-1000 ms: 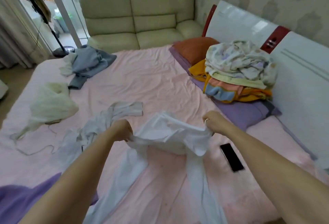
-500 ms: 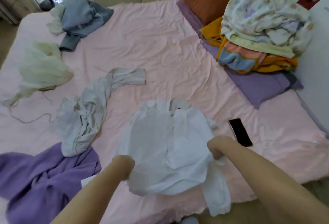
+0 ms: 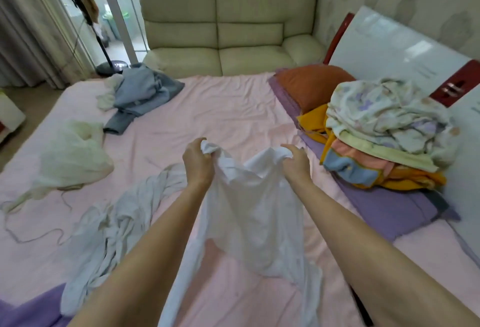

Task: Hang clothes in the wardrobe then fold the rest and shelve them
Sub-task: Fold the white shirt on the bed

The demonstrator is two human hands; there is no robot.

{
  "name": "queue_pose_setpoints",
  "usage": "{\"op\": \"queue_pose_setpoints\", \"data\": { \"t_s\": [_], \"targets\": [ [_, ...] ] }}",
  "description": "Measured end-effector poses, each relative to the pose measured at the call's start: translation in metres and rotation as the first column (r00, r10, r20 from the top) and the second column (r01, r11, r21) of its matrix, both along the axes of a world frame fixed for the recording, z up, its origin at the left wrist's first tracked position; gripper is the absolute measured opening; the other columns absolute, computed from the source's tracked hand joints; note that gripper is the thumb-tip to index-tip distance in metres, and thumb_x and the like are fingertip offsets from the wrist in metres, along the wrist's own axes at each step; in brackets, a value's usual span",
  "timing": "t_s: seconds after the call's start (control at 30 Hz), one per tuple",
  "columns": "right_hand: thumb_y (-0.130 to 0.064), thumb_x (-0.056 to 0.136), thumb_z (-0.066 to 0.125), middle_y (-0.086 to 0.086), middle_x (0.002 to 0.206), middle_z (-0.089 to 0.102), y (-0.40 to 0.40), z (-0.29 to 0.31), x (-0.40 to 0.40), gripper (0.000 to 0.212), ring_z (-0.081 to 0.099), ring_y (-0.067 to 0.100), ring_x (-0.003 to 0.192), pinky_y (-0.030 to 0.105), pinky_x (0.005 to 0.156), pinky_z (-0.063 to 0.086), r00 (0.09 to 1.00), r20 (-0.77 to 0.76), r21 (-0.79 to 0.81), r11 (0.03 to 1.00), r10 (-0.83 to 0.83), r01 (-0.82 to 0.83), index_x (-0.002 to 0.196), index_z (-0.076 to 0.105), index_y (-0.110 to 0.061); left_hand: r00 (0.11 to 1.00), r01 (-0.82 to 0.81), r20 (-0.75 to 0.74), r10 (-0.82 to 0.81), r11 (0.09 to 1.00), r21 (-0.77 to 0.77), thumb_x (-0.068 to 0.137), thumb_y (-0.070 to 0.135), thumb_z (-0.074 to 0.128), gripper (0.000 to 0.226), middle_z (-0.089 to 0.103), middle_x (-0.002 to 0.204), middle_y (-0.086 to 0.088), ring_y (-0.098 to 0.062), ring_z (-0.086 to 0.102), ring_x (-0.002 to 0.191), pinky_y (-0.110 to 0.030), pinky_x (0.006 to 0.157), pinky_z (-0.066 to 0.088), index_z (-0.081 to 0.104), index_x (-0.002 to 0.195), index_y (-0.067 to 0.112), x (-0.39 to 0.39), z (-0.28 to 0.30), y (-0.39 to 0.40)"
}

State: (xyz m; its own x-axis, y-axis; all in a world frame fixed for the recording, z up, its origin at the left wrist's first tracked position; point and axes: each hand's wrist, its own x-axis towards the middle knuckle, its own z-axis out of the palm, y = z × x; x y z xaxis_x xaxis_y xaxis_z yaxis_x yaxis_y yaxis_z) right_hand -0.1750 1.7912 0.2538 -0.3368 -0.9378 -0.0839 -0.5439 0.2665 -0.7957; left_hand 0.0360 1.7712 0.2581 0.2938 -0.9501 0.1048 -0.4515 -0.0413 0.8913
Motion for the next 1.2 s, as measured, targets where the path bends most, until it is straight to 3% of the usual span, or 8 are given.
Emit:
{"op": "queue_pose_setpoints", "data": {
  "t_s": [0.17, 0.37, 0.5, 0.67, 0.77, 0.83, 1.0, 1.2],
  "targets": [
    [-0.015, 0.077, 0.044, 0.021, 0.139, 0.036, -0.074, 0.131, 0.006, 0.059, 0.035, 0.033, 0.131, 0.029, 0.11, 0.027, 0.973, -0.199, -0.307, 0.935, 0.117, -0.176, 0.135, 0.052, -0.006, 0.999, -0.015, 0.036, 0.028, 0.95, -0.311, 0.087, 0.0, 0.05, 0.03, 0.062, 0.116, -0.016, -0.028, 0.055, 0.11, -0.018, 0.082, 0.034, 0.062, 0.115, 0.0, 0.002, 0.113, -0.067],
    [-0.017, 0.08, 0.037, 0.02, 0.136, 0.04, -0.084, 0.274, 0.008, 0.058, 0.037, 0.031, 0.129, 0.019, 0.102, 0.024, 0.936, -0.348, -0.571, 0.778, 0.06, -0.262, 0.136, 0.052, -0.007, 0.995, -0.025, 0.062, 0.075, 0.81, -0.586, 0.088, -0.005, 0.047, 0.037, 0.057, 0.124, -0.017, -0.025, 0.052, 0.114, -0.008, 0.087, 0.028, 0.059, 0.123, -0.001, 0.03, 0.255, -0.075],
    [-0.012, 0.079, 0.036, 0.019, 0.135, 0.04, -0.047, 0.279, 0.008, 0.06, 0.041, 0.032, 0.126, 0.016, 0.095, 0.025, 0.92, -0.382, -0.548, 0.78, 0.088, -0.302, 0.136, 0.052, -0.011, 0.983, 0.008, 0.154, 0.104, 0.803, -0.595, 0.087, -0.006, 0.048, 0.035, 0.06, 0.12, -0.017, -0.026, 0.054, 0.109, -0.012, 0.085, 0.03, 0.062, 0.118, -0.001, 0.059, 0.264, -0.049],
    [-0.021, 0.067, 0.034, 0.018, 0.131, 0.049, 0.009, 0.198, 0.012, 0.069, 0.048, 0.034, 0.121, 0.033, 0.096, 0.038, 0.841, -0.497, -0.254, 0.892, 0.212, -0.375, 0.132, 0.057, -0.017, 0.936, 0.129, 0.351, 0.025, 0.903, -0.409, 0.083, -0.008, 0.045, 0.034, 0.065, 0.11, -0.018, -0.029, 0.06, 0.101, -0.025, 0.079, 0.039, 0.067, 0.107, 0.001, 0.087, 0.185, -0.004],
    [-0.017, 0.085, 0.043, 0.012, 0.14, 0.049, 0.053, 0.114, 0.013, 0.053, 0.046, 0.031, 0.127, 0.034, 0.102, 0.036, 0.77, -0.543, 0.043, 0.927, 0.335, -0.373, 0.138, 0.05, -0.017, 0.867, 0.227, 0.479, -0.137, 0.964, -0.136, 0.078, 0.008, 0.037, 0.028, 0.066, 0.085, -0.021, -0.034, 0.062, 0.083, -0.039, 0.069, 0.047, 0.064, 0.082, -0.001, 0.101, 0.104, 0.039],
    [-0.015, 0.093, 0.049, 0.013, 0.141, 0.049, 0.081, 0.06, 0.011, 0.045, 0.048, 0.031, 0.126, 0.035, 0.097, 0.039, 0.719, -0.558, 0.211, 0.909, 0.414, -0.359, 0.138, 0.047, -0.014, 0.822, 0.2, 0.525, -0.219, 0.975, 0.093, 0.076, 0.01, 0.035, 0.029, 0.065, 0.085, -0.02, -0.036, 0.062, 0.082, -0.04, 0.069, 0.048, 0.062, 0.079, 0.0, 0.109, 0.052, 0.069],
    [-0.002, 0.091, 0.042, 0.017, 0.121, 0.057, 0.16, -0.075, 0.02, 0.03, 0.057, 0.032, 0.109, 0.034, 0.083, 0.045, 0.549, -0.57, 0.603, 0.765, 0.611, -0.226, 0.117, 0.056, -0.007, 0.619, 0.14, 0.621, -0.481, 0.846, 0.515, 0.084, -0.007, 0.046, 0.02, 0.062, 0.098, -0.02, -0.037, 0.061, 0.094, -0.039, 0.074, 0.045, 0.063, 0.092, 0.0, 0.141, -0.103, 0.159],
    [0.007, 0.09, 0.041, 0.012, 0.121, 0.056, 0.236, -0.181, 0.035, 0.032, 0.057, 0.03, 0.111, 0.032, 0.081, 0.044, 0.402, -0.491, 0.804, 0.58, 0.773, -0.132, 0.115, 0.056, -0.007, 0.447, 0.097, 0.578, -0.682, 0.68, 0.727, 0.092, -0.005, 0.04, 0.034, 0.059, 0.118, -0.017, -0.035, 0.058, 0.111, -0.039, 0.089, 0.046, 0.061, 0.118, 0.003, 0.162, -0.223, 0.251]
  ]
}}
